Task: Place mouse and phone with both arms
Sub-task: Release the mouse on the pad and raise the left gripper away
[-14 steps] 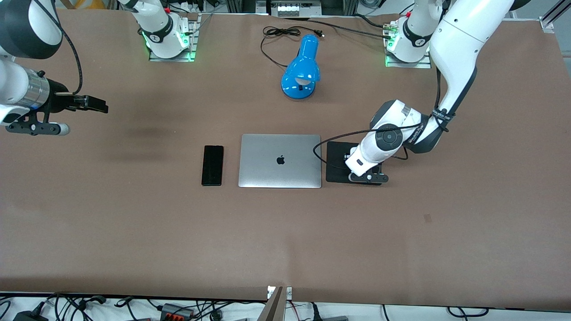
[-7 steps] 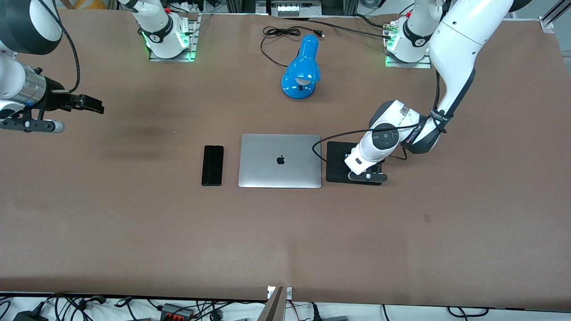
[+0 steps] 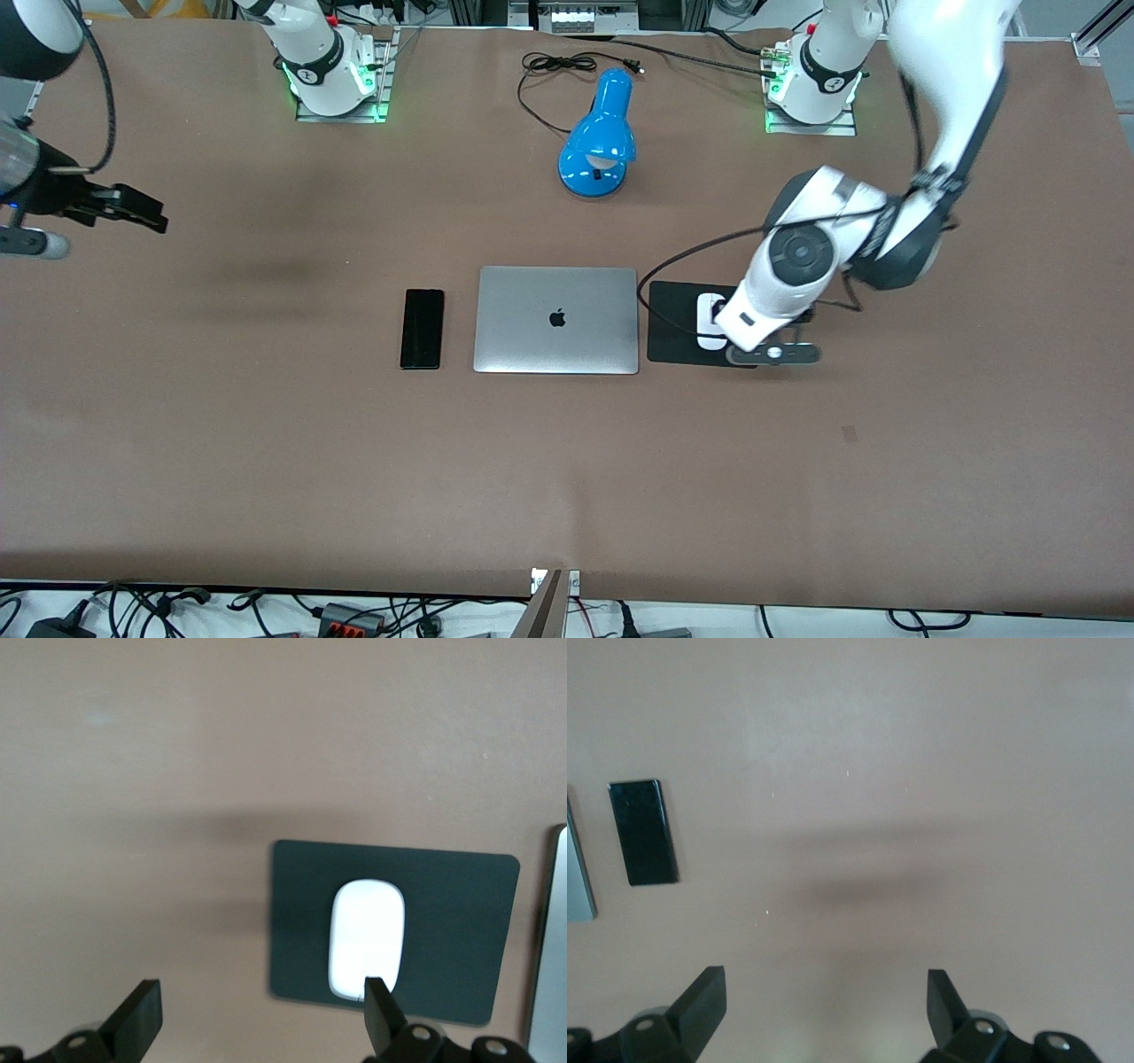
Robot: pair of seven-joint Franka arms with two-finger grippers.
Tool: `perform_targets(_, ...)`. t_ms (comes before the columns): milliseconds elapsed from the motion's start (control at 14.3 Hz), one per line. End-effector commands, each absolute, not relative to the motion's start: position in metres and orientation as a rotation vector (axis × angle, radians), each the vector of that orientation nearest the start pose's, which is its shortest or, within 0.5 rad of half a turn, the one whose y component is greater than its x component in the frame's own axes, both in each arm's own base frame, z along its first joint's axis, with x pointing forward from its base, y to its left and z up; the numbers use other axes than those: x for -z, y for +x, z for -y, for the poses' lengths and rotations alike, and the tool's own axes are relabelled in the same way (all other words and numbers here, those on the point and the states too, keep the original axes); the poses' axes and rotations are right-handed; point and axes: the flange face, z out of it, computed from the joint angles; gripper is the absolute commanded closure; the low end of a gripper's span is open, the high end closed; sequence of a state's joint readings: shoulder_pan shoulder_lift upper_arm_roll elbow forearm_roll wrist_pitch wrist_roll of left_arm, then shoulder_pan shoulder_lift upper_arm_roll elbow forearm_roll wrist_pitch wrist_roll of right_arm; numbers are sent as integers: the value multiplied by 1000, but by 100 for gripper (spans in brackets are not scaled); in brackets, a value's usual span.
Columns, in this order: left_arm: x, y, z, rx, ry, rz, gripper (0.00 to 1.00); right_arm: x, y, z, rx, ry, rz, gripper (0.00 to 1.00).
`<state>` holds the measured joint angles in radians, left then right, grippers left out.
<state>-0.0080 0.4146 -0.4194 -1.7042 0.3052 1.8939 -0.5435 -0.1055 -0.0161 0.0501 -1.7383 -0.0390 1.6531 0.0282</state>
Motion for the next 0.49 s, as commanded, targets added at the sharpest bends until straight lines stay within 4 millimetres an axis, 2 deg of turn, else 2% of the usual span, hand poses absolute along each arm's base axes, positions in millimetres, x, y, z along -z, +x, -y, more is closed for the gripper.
perform_targets(0,-430,600,209,-197,-2895,-92,0,-566,555,38,-118,-3184,-154,0)
perform_targets(140,-485,587,202,-159,-2873,-97,0,-567,557,38,-97,-3183,-129,0)
perform_targets(279,-528,562,189,-205,-2860,-45,0,-571,558,38,-85,-3187,-129,0)
perform_targets(349,-548,548,185,-230,-2873,-43,0,-578,558,37,-69,-3186,-140,0)
perform_targets(419,-554,545,180,-249,-2883,-48,0,-584,558,36,-67,-3182,-127,0)
